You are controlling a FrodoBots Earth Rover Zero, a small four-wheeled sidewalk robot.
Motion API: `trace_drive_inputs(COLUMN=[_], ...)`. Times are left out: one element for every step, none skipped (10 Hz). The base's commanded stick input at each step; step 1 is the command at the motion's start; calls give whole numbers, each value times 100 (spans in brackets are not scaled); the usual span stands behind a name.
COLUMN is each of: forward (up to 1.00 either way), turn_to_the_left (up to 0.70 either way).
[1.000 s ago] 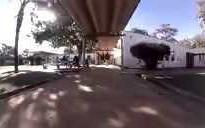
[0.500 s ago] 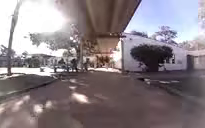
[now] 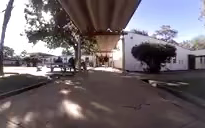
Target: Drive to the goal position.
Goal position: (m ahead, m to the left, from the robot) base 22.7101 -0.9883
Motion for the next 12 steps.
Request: trace_drive_inputs(forward=[100,100,100,100,100,100,100,100,100,100,100,100], turn_to_the_left=[1,1,1,1,1,1,1,1,1,1,1,1])
